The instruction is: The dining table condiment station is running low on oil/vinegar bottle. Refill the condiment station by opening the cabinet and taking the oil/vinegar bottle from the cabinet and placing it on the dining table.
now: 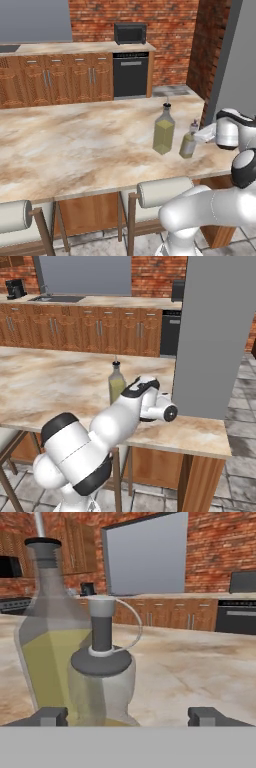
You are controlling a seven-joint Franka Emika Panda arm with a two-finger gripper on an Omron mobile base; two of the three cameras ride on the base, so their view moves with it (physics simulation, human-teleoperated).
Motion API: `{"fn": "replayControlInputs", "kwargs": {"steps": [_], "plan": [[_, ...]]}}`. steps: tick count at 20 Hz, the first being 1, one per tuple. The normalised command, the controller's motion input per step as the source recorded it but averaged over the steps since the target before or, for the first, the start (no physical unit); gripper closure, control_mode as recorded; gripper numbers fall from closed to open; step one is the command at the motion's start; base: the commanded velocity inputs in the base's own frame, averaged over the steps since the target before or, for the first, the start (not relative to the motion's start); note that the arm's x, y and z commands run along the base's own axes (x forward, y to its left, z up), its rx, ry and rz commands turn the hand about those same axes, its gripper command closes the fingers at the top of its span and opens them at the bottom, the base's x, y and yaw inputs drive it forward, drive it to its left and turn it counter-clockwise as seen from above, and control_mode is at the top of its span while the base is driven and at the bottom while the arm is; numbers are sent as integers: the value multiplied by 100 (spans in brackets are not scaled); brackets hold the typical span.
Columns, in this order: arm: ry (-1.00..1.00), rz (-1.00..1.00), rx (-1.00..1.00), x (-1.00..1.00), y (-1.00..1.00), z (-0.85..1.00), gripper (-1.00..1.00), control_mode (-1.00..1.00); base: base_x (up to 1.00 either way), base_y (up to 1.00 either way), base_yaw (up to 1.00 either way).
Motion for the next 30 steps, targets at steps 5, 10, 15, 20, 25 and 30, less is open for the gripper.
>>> {"fn": "replayControlInputs", "kwargs": {"steps": [5,10,15,20,25,30], "plan": [[-4,0,0,-15,1,0,-100,-100,0,0,0],[-1,0,0,-11,1,7,-100,-100,0,0,0],[-3,0,0,-35,0,64,-100,-100,0,0,0],[-11,4,-10,-64,13,92,-100,-100,0,0,0],[-13,12,-23,-72,45,73,-100,-100,0,0,0],[-17,9,-27,-63,63,75,-100,-100,0,0,0]]}}
